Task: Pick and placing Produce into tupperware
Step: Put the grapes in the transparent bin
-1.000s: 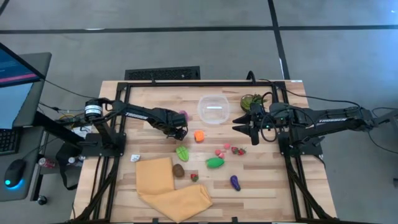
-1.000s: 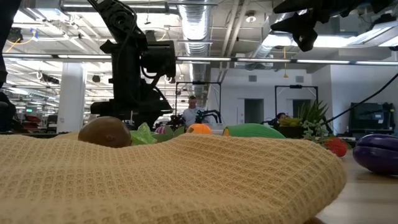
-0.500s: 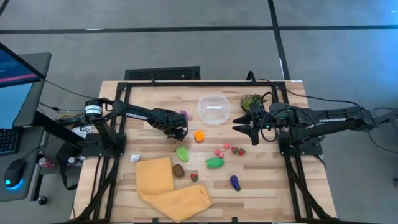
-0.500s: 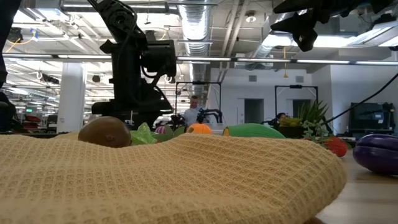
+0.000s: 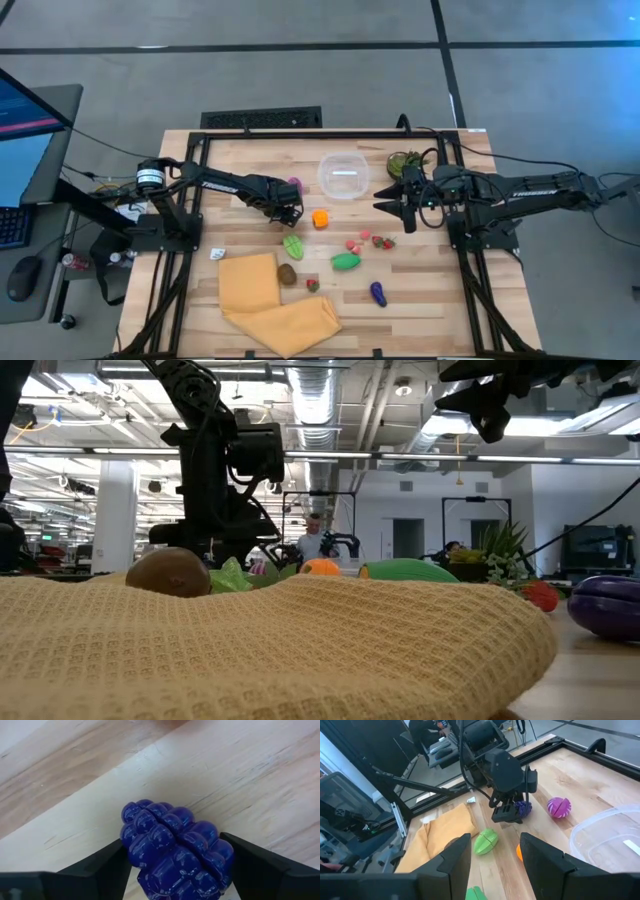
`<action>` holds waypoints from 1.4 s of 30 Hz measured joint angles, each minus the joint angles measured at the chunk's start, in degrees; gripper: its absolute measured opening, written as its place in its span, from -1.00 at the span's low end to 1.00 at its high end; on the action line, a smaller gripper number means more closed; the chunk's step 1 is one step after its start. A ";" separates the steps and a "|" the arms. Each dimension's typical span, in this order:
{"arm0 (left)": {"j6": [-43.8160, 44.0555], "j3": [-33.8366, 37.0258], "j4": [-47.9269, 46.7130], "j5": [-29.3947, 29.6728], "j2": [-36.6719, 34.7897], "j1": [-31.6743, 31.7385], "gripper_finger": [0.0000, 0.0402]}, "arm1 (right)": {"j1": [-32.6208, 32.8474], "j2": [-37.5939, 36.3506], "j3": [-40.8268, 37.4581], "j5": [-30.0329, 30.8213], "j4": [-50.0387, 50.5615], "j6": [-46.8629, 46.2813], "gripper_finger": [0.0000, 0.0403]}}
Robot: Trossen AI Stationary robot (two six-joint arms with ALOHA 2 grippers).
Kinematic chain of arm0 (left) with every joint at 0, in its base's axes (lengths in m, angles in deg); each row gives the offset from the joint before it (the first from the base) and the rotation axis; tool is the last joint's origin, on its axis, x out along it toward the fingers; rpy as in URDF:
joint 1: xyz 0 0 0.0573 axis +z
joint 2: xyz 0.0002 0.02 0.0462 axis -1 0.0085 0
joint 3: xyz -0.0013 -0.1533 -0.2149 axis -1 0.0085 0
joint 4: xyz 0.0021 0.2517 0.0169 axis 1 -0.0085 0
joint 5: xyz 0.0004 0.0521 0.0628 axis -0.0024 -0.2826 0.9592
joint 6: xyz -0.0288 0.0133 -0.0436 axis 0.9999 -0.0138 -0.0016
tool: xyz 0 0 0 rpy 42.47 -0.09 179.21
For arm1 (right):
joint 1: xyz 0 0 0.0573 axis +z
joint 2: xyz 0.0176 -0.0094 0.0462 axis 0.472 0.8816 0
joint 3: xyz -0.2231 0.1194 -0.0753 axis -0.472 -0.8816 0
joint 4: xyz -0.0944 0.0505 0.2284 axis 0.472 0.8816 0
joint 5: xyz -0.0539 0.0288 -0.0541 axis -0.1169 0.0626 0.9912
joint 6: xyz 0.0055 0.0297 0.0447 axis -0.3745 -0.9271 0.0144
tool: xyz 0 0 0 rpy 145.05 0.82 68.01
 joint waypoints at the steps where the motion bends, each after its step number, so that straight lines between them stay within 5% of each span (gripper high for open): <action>1: -0.02 0.00 -0.02 0.02 0.00 -0.02 0.38 | 0.00 0.00 0.00 0.00 0.00 0.00 -0.04; 35: -0.66 -1.90 -1.07 -0.28 0.17 -3.47 0.19 | 0.00 0.00 0.00 0.00 0.02 0.00 -0.04; 42: -2.70 -7.11 -4.02 0.01 0.14 -6.06 0.18 | -0.02 0.00 0.00 0.40 0.02 0.00 -0.04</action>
